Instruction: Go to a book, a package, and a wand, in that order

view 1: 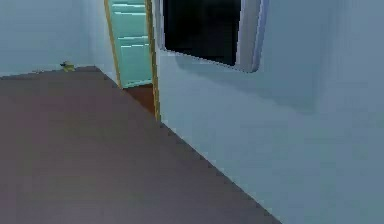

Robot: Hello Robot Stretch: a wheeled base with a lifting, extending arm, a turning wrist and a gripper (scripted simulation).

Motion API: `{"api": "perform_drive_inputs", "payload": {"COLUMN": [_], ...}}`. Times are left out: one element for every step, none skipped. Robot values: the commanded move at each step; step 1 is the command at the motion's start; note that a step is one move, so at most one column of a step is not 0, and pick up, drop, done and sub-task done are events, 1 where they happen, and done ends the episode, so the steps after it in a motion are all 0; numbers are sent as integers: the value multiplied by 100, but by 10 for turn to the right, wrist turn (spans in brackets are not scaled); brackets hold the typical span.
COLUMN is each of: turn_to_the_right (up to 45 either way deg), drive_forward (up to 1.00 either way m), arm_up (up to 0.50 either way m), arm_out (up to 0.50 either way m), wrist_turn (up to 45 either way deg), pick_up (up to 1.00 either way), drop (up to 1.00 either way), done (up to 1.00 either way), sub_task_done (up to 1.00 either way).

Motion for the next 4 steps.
{"api": "perform_drive_inputs", "payload": {"turn_to_the_right": [-450, 0, 0, -360], "drive_forward": [0, 100, 80, 0], "arm_up": [0, 0, 0, 0], "arm_out": [0, 0, 0, 0], "wrist_turn": [0, 0, 0, 0], "pick_up": [0, 0, 0, 0], "drop": [0, 0, 0, 0], "done": [0, 0, 0, 0], "sub_task_done": [0, 0, 0, 0]}}
